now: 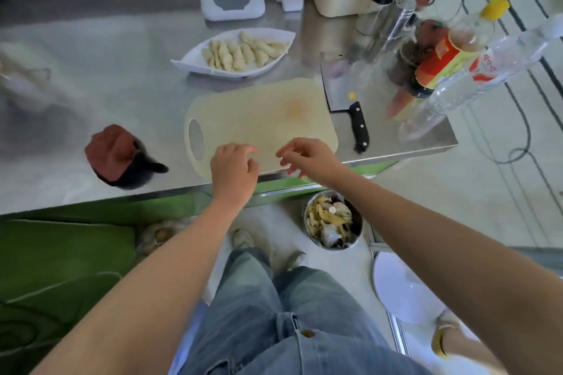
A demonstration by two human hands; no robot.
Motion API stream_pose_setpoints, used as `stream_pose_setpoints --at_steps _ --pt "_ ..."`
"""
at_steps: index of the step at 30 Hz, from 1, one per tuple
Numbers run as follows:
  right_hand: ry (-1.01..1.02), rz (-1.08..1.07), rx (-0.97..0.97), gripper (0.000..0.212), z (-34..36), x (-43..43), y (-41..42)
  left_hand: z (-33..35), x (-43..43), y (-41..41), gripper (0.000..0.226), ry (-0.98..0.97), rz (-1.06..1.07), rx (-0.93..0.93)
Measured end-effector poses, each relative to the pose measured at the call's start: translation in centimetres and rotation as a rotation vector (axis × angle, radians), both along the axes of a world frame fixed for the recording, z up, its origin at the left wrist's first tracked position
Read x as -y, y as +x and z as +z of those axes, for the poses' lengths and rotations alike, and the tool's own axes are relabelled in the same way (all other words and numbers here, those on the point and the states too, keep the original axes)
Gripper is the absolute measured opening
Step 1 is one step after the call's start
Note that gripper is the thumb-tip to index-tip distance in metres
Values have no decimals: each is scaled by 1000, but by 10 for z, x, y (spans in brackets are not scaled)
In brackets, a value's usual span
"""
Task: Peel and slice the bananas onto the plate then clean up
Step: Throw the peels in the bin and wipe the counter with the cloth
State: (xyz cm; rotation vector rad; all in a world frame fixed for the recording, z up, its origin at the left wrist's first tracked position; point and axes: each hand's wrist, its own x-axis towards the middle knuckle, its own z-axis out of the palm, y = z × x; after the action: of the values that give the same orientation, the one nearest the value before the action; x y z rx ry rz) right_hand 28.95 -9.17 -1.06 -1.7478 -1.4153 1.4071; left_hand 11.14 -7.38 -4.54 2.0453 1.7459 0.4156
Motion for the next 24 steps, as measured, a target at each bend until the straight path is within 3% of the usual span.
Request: stream_pose_setpoints --at_steps 6,10,14,18,22,24 --pt "202 279 308 39 -16 -49 -61 8 -24 -89 35 109 447 -196" --pt "175 327 603 52 -31 -71 -82 7 -45 -139 50 -46 709 -213" --pt "225 334 844 42 -37 -80 -90 -3 -62 -166 58 -272 742 -141" --pt "260 258 876 36 -40 -85 -94 -8 -65 -173 63 -170 568 -217" --pt "269 157 835 37 -45 -86 -100 1 -74 -174 50 -146 654 85" --pt "309 76 700 37 -44 -89 -105 10 -76 -160 46 -118 682 243"
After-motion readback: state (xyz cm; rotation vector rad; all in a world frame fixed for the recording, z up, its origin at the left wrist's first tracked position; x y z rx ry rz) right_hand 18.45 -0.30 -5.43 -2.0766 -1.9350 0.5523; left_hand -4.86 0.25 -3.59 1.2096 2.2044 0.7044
